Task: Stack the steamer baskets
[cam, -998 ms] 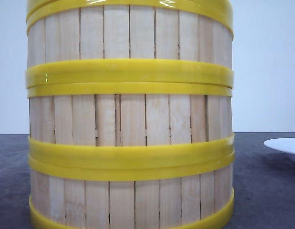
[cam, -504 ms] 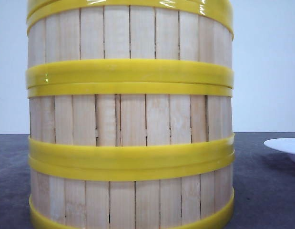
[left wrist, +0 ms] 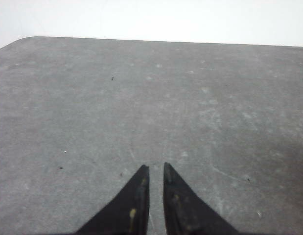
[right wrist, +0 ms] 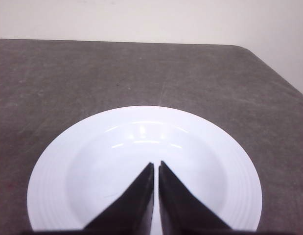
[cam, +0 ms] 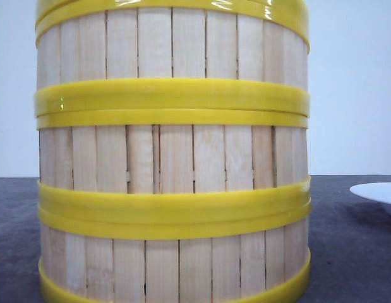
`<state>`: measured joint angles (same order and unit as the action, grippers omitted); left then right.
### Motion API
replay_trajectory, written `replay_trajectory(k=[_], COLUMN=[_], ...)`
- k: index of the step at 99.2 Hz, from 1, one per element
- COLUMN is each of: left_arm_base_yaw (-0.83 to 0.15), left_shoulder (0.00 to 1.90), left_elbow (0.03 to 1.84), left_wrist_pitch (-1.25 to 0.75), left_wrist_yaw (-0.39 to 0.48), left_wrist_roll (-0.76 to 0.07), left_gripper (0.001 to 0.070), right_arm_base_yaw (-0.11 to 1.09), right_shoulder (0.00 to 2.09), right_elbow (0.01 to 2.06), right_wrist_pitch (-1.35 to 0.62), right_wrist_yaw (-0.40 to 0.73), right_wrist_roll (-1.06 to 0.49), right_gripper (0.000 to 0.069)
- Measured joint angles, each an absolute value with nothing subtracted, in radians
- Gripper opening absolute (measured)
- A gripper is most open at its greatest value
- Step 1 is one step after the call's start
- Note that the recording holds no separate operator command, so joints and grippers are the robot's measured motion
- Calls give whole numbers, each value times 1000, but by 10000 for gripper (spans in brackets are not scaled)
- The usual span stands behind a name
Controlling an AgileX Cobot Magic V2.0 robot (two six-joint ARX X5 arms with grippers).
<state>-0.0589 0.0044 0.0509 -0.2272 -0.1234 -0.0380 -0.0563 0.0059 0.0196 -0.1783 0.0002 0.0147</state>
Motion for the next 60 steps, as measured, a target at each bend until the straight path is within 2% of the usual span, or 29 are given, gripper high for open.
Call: replay_trajectory(k=[60], left_arm_base_yaw=[-59], left_shoulder=[4], left_elbow=[51], left_wrist_pitch=[-227], left_wrist_yaw=[-123], left_wrist_roll=[-38], left_gripper=[24], right_arm_base_yaw=[-56], right_shoulder=[6], right_elbow=[17], right_wrist_pitch=[-167], right_wrist_yaw=[0], right_wrist_roll=[14], right_gripper=[10])
